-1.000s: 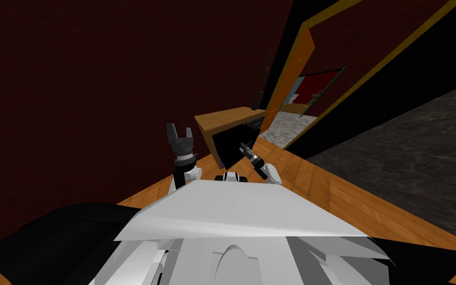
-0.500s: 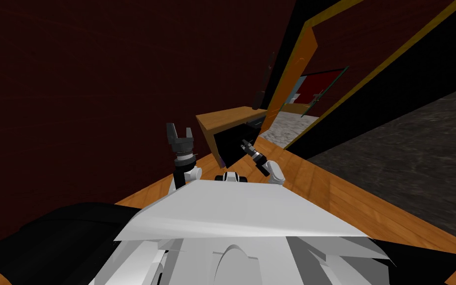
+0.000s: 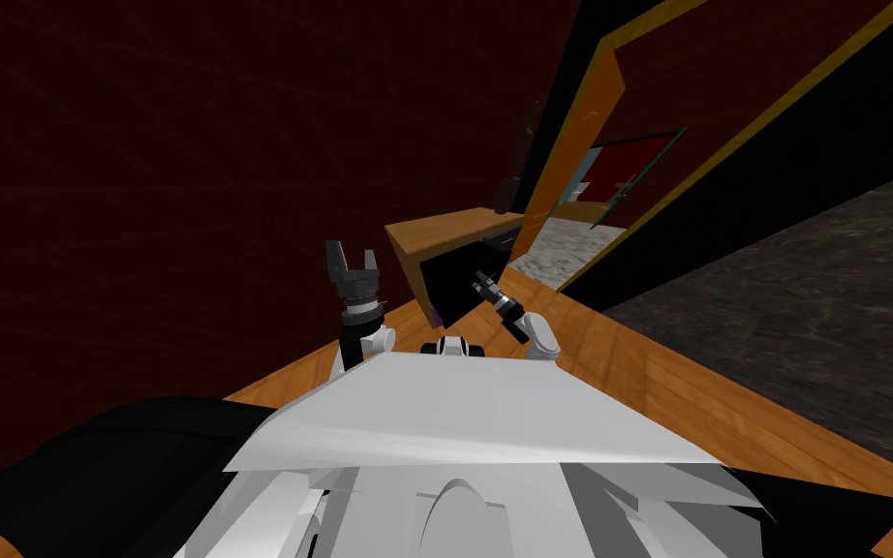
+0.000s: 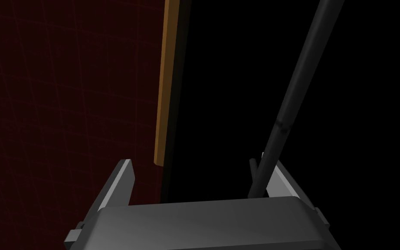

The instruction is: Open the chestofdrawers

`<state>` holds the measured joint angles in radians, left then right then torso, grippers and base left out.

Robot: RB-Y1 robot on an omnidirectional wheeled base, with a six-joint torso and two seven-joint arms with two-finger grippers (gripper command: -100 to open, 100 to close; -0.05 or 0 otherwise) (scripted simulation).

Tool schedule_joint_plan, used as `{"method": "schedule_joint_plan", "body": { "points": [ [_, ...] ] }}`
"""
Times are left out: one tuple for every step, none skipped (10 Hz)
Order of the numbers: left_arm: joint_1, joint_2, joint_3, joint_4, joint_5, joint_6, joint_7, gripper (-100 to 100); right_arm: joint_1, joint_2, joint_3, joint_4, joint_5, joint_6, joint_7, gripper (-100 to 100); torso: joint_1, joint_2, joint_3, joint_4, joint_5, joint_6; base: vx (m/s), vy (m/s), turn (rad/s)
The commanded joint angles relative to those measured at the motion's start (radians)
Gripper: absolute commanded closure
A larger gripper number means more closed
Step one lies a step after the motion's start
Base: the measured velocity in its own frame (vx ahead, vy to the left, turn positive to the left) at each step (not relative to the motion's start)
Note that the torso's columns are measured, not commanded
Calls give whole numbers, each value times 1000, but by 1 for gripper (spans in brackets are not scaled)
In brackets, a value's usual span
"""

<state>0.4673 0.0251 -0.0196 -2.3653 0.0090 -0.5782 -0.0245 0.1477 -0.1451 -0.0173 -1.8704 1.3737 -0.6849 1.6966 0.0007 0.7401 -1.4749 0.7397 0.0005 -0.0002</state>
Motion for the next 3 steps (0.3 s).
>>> {"method": "schedule_joint_plan", "body": {
  "points": [
    [0, 0, 0, 0, 0, 0, 0, 0, 1, 0, 0, 1, 0, 0, 0, 0, 0, -1, 0, 0, 0, 0, 0, 0, 0],
    [0, 0, 0, 0, 0, 0, 0, 0, 1, 0, 0, 1, 0, 0, 0, 0, 0, -1, -1, -1, 0, 0, 0, 0, 0],
    [0, 0, 0, 0, 0, 0, 0, 0, 1, 0, 0, 2, 1, 1, 0, 0, 0, -1, -1, -1, 0, 0, 0, 0, 0]
  ]
}}
